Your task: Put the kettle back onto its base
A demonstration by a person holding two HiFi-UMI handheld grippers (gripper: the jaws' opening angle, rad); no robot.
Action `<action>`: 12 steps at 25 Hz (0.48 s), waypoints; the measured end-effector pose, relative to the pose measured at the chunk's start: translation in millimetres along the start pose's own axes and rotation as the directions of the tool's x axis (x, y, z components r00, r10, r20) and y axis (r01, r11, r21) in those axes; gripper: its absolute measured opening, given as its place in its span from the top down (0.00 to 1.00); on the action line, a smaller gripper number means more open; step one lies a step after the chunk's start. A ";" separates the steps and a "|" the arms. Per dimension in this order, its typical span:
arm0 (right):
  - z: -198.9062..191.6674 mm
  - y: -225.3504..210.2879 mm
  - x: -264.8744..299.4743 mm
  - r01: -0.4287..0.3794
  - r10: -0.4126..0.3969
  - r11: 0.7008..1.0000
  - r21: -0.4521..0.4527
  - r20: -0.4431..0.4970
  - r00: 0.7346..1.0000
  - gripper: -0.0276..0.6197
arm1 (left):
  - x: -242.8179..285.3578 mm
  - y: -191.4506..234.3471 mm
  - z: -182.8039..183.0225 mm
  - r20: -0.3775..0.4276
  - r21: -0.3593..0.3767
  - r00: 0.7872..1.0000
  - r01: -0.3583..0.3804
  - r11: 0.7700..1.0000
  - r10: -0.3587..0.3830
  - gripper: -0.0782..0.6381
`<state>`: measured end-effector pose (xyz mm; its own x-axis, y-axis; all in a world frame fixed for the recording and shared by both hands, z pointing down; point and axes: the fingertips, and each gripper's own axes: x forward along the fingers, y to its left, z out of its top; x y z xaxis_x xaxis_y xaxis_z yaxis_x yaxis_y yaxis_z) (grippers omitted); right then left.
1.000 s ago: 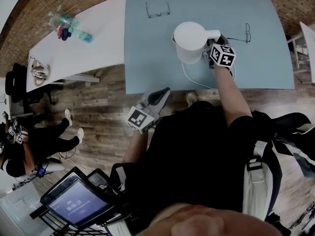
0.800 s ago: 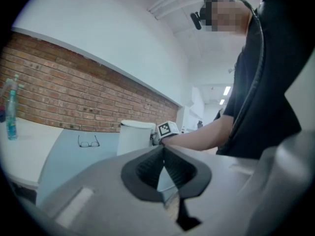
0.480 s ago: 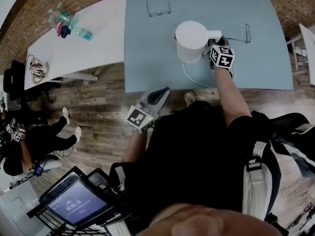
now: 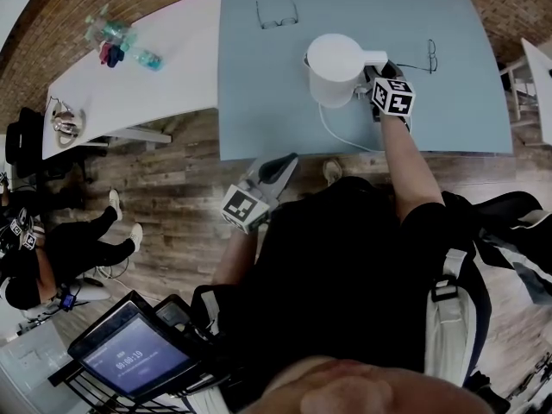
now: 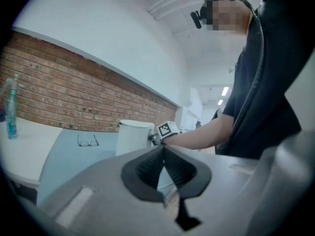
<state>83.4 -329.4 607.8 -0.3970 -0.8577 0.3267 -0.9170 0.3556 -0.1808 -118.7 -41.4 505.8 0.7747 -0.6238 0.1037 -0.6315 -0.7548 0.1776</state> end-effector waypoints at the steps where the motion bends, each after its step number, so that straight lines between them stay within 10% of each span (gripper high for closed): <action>1: -2.9 -0.8 -4.0 0.000 -0.001 1.000 -0.009 -0.004 1.000 0.72 | -0.2 -1.3 -0.2 0.000 -0.001 1.000 0.003 1.000 -0.003 0.89; 12: -31.3 -0.2 -84.9 0.058 -0.058 0.998 -0.021 0.022 0.998 0.76 | -7.2 -15.2 -4.0 0.023 -0.027 0.997 0.075 0.997 -0.075 0.89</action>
<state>116.1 -245.0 609.1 -0.3426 -0.8847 0.3160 -0.9391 0.3130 -0.1417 -114.5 -24.7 506.3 0.8186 -0.5703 0.0676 -0.5704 -0.7937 0.2112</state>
